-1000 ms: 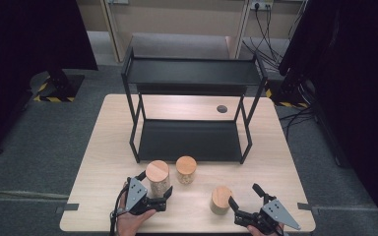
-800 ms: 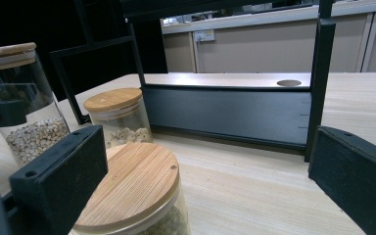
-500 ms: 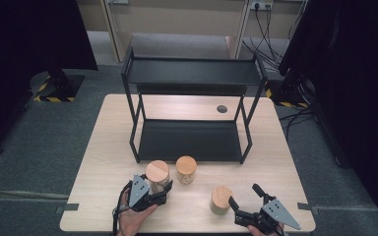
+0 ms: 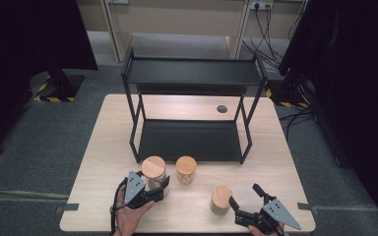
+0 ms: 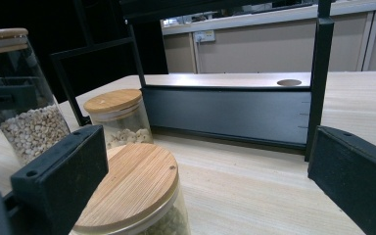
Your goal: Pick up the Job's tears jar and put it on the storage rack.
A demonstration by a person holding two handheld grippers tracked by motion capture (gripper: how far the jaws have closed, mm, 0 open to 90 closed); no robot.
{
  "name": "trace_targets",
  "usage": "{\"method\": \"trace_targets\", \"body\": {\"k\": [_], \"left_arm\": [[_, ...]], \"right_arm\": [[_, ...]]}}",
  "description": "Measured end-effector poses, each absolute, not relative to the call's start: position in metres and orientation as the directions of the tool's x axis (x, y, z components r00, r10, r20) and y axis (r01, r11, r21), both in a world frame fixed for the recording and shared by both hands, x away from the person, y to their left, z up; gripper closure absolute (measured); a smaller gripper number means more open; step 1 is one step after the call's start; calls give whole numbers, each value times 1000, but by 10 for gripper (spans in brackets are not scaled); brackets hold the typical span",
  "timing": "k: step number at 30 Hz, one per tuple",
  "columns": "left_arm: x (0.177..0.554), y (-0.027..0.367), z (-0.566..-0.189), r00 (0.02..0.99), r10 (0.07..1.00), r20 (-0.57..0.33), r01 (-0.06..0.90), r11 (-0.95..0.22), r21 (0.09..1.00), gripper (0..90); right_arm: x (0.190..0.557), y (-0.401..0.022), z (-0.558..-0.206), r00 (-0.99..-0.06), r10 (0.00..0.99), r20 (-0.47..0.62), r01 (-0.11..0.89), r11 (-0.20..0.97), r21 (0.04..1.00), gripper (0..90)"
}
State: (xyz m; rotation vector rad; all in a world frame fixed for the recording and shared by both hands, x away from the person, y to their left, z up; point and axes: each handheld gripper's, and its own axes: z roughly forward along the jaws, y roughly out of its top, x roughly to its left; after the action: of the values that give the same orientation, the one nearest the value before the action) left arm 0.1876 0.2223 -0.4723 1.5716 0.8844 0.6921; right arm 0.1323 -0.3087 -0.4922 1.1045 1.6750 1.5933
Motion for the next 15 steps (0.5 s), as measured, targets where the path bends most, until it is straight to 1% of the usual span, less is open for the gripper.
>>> {"method": "trace_targets", "body": {"k": [12,15], "left_arm": [[197,222,-459,550,834,-29,167,-76,983,253],[204,221,-453,543,839,-23,171,-84,982,253]], "right_arm": [[133,-310,-492,-494,856,149,183,-65,981,15],[133,-310,-492,-494,856,155,188,-69,980,15]]}}
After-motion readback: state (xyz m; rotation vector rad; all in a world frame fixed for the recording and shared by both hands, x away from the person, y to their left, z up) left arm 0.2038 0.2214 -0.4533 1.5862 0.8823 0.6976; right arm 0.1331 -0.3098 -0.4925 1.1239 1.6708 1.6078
